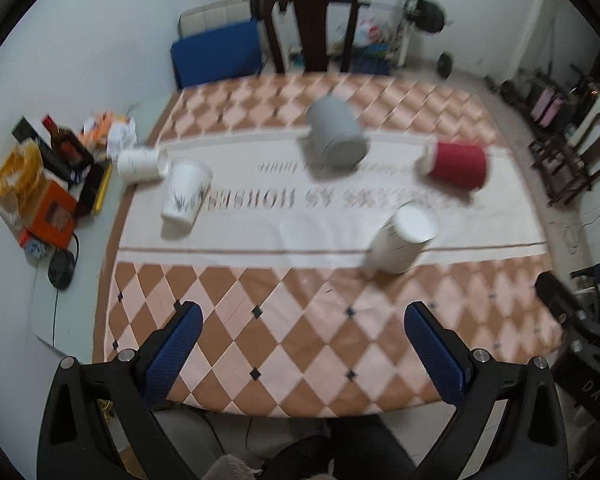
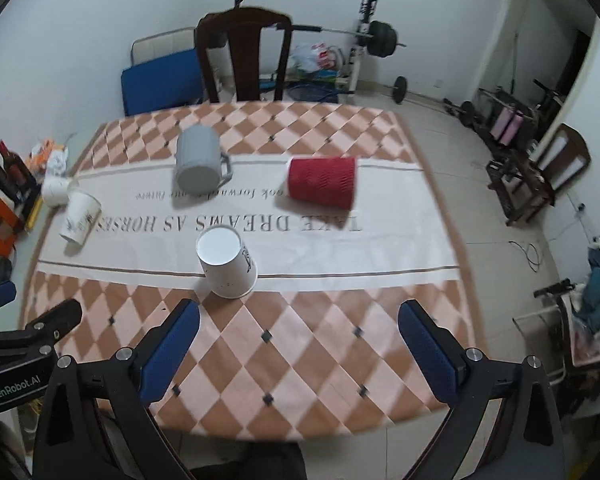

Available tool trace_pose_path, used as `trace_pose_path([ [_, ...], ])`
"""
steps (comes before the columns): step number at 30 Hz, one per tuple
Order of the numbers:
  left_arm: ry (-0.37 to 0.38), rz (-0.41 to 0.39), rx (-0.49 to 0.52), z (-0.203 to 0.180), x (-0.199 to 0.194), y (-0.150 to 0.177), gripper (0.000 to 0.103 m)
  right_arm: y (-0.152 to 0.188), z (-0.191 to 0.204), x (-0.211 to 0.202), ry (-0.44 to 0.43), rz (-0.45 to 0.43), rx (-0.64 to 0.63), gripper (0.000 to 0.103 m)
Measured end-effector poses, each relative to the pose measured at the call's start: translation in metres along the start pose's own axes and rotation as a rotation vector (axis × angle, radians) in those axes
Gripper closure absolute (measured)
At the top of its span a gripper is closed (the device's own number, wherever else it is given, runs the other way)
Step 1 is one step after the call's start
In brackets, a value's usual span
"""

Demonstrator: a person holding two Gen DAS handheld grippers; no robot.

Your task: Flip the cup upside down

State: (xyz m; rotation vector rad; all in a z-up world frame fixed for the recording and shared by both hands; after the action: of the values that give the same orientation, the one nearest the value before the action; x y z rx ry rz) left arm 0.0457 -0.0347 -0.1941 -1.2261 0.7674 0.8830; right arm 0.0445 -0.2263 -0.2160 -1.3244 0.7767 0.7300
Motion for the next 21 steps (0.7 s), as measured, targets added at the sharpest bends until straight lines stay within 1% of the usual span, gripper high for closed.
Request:
trace_pose_path([
  [1, 0.005, -0.016, -0.002, 0.001, -0.009, -0.003, 0.000, -0.001, -0.001, -0.016, 0.009, -0.009, 0.004, 0.002],
  [3, 0.025, -0.062, -0.007, 0.003, -0.043, -0.008, 0.000, -0.004, 0.000, -0.047, 0.018, -0.029, 0.008, 0.002],
  [7, 0.040, -0.116, -0.025, 0.010, -0.092, -0.012, 0.000, -0.010, 0.003, -0.111, 0.027, -0.078, 0.016, 0.002],
  [10, 0.030, -0.146, -0.030, 0.017, -0.119, -0.012, 0.000, -0.012, 0.006, -0.151, 0.039, -0.118, 0.017, 0.002],
  [13, 0.032, -0.165, -0.031, 0.021, -0.140, -0.011, 0.000, -0.013, 0.009, -0.183, 0.039, -0.144, 0.022, 0.002],
  [16, 0.014, -0.184, -0.040, 0.029, -0.159, -0.008, 0.000, -0.013, 0.013, -0.206, 0.039, -0.161, 0.024, 0.002],
  [19, -0.006, -0.197, -0.044, 0.033, -0.169, -0.005, 0.000, -0.013, 0.016, -0.225, 0.038, -0.181, 0.027, 0.002],
  [21, -0.008, -0.187, -0.050, 0.036, -0.172, -0.002, 0.000, -0.012, 0.017, -0.235, 0.033, -0.189, 0.030, 0.002],
])
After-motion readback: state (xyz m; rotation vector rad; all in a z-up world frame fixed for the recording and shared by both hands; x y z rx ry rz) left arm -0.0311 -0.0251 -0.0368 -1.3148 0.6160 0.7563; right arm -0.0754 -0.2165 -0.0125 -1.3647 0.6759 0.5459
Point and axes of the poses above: each gripper's, at about its wrist camera, not at the fingertips, and x roughly the way its jaws point, z to its left, y to its underside, the point moved 6 cm from there along x, roughly the way its jaws point, and after that the axes turned 11 degrees about -y, right-handed, at the moved point
